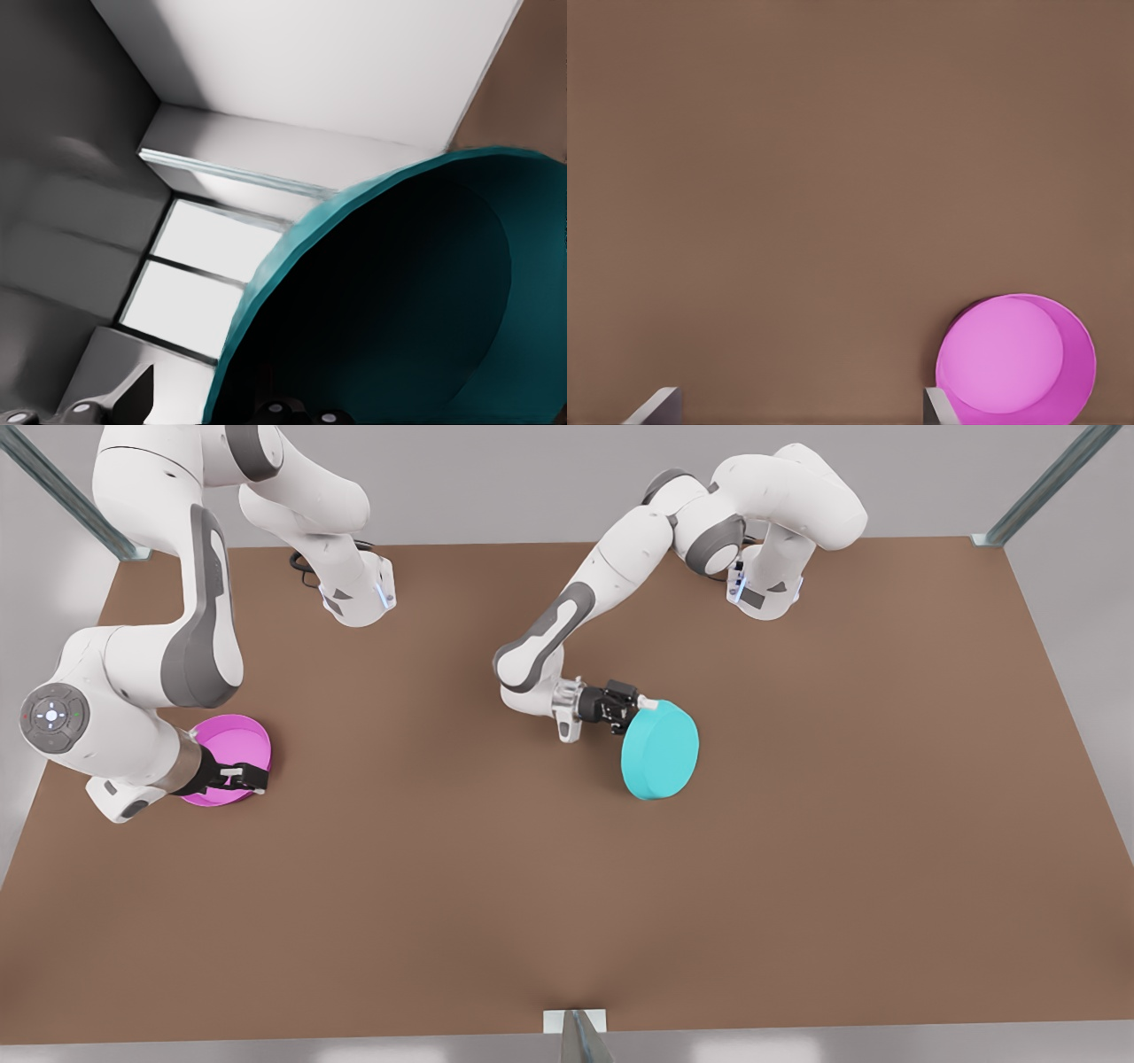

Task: Flip the blue plate over with the left arm, and stack the pink plate on top of the blue plate with the right arm

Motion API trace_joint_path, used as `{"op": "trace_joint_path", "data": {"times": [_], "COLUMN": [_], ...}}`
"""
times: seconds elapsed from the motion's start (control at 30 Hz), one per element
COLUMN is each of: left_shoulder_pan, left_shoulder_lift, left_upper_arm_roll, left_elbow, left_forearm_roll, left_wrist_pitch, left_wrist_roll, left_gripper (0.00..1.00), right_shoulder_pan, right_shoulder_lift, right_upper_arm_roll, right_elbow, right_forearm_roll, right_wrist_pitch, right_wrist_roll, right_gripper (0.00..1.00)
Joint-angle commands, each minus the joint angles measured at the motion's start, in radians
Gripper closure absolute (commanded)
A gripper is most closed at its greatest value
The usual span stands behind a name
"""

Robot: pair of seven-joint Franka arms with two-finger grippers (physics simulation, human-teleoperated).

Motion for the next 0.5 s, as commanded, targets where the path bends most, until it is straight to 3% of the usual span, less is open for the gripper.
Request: {"op": "trace_joint_path", "data": {"times": [0.0, 0.2, 0.3, 0.4, 0.47], "left_shoulder_pan": [0.0, 0.002, 0.003, 0.003, 0.003], "left_shoulder_lift": [0.006, 0.015, 0.017, 0.017, 0.017], "left_upper_arm_roll": [-0.013, -0.068, -0.094, -0.096, -0.105], "left_elbow": [0.031, 0.119, 0.143, 0.194, 0.235], "left_forearm_roll": [-0.09, -0.299, -0.313, -0.353, -0.382], "left_wrist_pitch": [0.0, 0.009, 0.011, 0.015, 0.017], "left_wrist_roll": [-0.009, -0.094, -0.098, -0.095, -0.095], "left_gripper": [0.17, 0.17, 0.17, 0.17, 0.18], "right_shoulder_pan": [0.0, -0.008, -0.038, -0.04, -0.084], "right_shoulder_lift": [0.0, -0.002, -0.002, 0.0, 0.0], "right_upper_arm_roll": [0.0, 0.002, 0.0, 0.002, 0.002], "right_elbow": [0.0, -0.002, 0.014, 0.006, -0.035], "right_forearm_roll": [0.0, -0.011, -0.017, -0.012, 0.009], "right_wrist_pitch": [0.0, -0.035, -0.044, -0.187, -0.161], "right_wrist_roll": [0.0, -0.003, -0.029, -0.014, -0.017], "right_gripper": [0.0, 0.0, 0.0, 0.0, 0.0]}}
